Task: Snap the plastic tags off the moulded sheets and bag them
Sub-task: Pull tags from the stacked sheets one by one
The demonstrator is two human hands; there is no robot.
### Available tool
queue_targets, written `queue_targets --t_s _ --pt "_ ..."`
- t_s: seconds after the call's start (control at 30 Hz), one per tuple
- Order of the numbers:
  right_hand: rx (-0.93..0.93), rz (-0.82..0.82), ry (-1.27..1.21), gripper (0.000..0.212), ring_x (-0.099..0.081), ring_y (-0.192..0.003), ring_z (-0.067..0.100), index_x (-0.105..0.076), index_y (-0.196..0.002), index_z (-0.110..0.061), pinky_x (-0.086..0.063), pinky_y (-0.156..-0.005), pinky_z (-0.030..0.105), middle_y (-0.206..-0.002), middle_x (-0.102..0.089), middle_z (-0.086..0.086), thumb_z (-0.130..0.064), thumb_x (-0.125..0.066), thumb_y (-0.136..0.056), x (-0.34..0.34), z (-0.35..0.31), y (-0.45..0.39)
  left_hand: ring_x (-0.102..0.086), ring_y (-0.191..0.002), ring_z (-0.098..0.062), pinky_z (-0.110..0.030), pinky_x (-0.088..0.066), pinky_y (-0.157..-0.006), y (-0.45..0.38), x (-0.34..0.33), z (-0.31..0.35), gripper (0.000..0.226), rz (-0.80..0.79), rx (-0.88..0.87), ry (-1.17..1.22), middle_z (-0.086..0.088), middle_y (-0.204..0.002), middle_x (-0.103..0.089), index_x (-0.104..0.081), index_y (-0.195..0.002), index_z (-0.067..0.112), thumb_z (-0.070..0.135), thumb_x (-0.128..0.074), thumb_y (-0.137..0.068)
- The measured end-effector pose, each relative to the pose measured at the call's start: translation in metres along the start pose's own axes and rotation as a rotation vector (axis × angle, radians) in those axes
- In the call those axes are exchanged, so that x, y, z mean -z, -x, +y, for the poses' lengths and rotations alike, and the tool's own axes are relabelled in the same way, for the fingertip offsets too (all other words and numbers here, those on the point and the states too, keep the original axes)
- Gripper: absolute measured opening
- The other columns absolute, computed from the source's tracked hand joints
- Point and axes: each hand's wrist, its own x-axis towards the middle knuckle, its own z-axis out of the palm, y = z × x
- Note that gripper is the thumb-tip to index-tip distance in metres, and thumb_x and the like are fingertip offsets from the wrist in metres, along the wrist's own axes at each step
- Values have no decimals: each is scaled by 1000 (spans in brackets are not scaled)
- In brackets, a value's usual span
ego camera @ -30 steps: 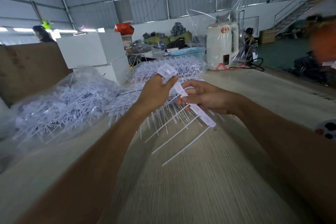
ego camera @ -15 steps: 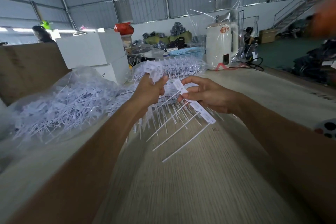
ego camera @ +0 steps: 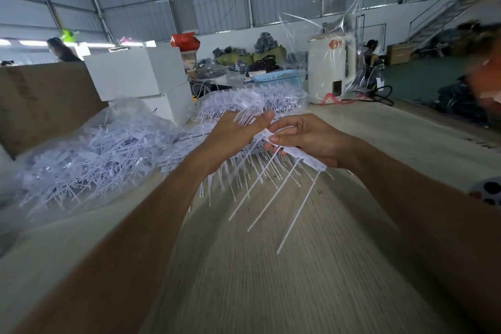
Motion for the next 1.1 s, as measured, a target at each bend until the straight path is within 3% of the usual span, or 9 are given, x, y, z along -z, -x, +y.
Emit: queue_targets --t_s 0.07,0.13,0.3,0.37,0.53,0.67,0.87,1.0,1.1 --pt "10 2 -16 30 -73 -102 29 -67 -111 -1 -58 -81 29 -106 -74 21 -9 -76 -83 0 -1 0 -64 -69 14 -4 -43 -52 1 1 0 20 -19 -24 -16 28 -74 -70 -72 -81 54 72 -64 -80" --pt "21 -9 -39 33 -72 -104 30 -68 -108 1 -58 -85 29 -106 -74 21 -11 -78 -80 -1 -1 1 -66 -73 10 -14 -47 -63 -3 0 -4 24 22 -30 -31 19 -82 -74 -75 -89 35 58 -68 -87" --pt "12 -51 -31 27 -73 -100 25 -75 -104 -3 -58 -88 32 -108 -74 20 -16 -78 -80 -1 2 6 -63 -64 8 -25 -46 -67 -3 -8 -6 25 -49 87 -22 11 -79 -73 -71 -89 23 48 -66 -91" --pt "-43 -90 -21 26 -73 -99 23 -77 -105 -7 -58 -79 26 -109 -74 19 -21 -76 -83 -2 1 6 -64 -61 1 -29 -52 -69 -5 -10 -6 22 -12 74 26 10 -72 -71 -69 -86 19 40 -64 -92" --pt "-71 -84 176 13 -71 -80 19 -80 -99 -11 -58 -74 29 -101 -76 13 -20 -71 -93 -7 -3 4 -63 -58 -2 -20 -45 -50 -5 -11 -5 18 48 134 -24 12 -63 -67 -61 -81 26 39 -60 -93" --pt "75 -15 418 12 -70 -66 22 -78 -94 -6 -57 -66 27 -83 -74 16 -16 -71 -93 -13 -11 5 -59 -66 -17 -21 -36 -47 -9 -13 -3 22 103 233 -87 -3 -82 -65 -61 -99 16 36 -56 -93" --pt "195 65 762 8 -68 -53 12 -78 -90 -7 -53 -64 21 -59 -70 2 -12 -72 -92 -25 -23 -2 -48 -40 -14 -17 -30 -39 -14 -2 -4 29 96 258 -94 0 -54 -60 -61 -75 11 32 -56 -95" --pt "232 93 890 11 -67 -51 6 -76 -87 -9 -46 -61 14 -57 -68 -11 -16 -70 -93 -26 -21 -4 -54 -40 -10 -14 -31 -36 -14 3 -5 35 48 243 -160 6 -54 -64 -62 -82 17 50 -57 -96" --pt "222 126 840 10 -69 -51 12 -74 -90 -9 -55 -58 24 -79 -73 -11 -17 -70 -94 -24 -19 -5 -40 -35 -10 -17 -29 -37 -13 6 -5 50 -84 299 -38 -7 -56 -62 -58 -88 7 57 -58 -94"
